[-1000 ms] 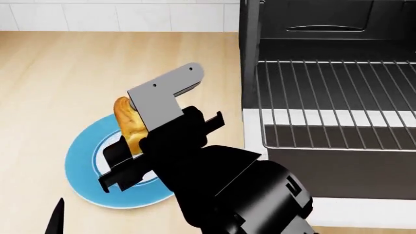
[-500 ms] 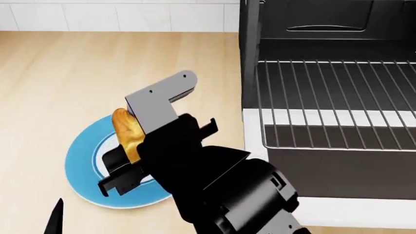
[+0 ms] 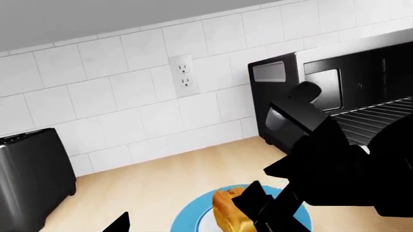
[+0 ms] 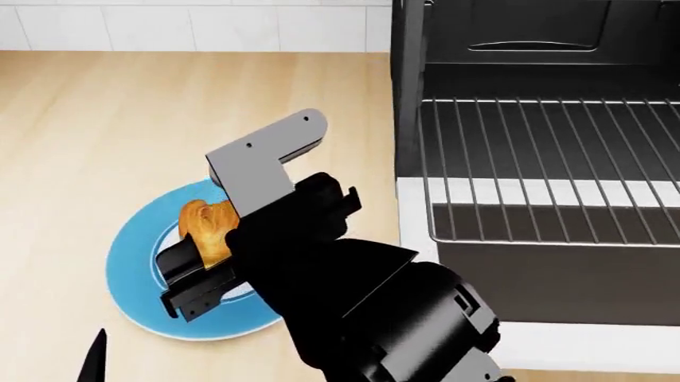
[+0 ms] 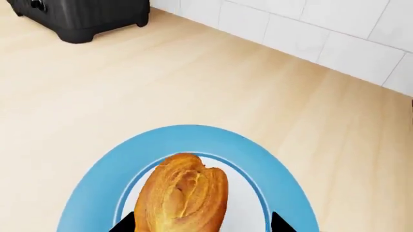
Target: Pick the bread from the rack and place it on the plate on the counter.
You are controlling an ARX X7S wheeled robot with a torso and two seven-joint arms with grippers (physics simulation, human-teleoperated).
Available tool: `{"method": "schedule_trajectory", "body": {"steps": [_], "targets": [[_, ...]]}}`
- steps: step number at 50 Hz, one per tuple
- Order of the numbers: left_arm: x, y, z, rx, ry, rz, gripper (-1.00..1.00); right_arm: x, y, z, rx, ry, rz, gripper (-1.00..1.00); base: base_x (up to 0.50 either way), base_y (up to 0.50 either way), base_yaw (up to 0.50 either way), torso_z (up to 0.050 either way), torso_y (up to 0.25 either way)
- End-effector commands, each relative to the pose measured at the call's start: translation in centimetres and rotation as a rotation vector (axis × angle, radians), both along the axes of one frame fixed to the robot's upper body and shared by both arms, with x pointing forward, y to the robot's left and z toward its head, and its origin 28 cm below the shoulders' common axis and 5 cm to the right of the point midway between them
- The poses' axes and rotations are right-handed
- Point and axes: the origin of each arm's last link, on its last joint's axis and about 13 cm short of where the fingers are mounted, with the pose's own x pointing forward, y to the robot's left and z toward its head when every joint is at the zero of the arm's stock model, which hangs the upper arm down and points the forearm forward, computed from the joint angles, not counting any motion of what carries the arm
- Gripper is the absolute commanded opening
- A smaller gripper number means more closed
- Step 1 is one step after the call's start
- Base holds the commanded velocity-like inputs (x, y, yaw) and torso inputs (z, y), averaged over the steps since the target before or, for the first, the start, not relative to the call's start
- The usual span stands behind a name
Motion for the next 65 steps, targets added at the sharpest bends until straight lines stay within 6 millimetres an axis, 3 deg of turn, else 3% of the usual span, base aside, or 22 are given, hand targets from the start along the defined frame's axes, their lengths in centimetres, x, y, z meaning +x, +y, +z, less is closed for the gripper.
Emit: {"method": "schedule_trajectory", "body": {"steps": [1,16,25,36,65], "targets": [[0.5,-0.4,0.2,-0.033,-0.022,-0.038,1.0,-1.9,-0.3,2.2,0.059,-0.101,-0.017,1.0,0.0,0.0,0.0,0.0,0.0],[0.5,-0.6,0.2,-0.028,-0.018,-0.037,1.0,-4.3,-0.7,4.1,0.098,-0.184,-0.013,1.0,0.0,0.0,0.0,0.0,0.0],[0.5,-0.7,0.3,-0.023,-0.014,-0.038,1.0,-7.2,-1.1,5.3,0.113,-0.262,-0.005,1.0,0.0,0.0,0.0,0.0,0.0],[0.5,-0.8,0.3,-0.015,-0.011,-0.045,1.0,-8.7,-2.0,6.2,0.097,-0.304,-0.031,1.0,0.0,0.0,0.0,0.0,0.0],[0.5,-1.0,0.5,-0.005,-0.013,-0.054,1.0,-15.5,-6.1,9.7,0.063,-0.457,-0.18,1.0,0.0,0.0,0.0,0.0,0.0]]}}
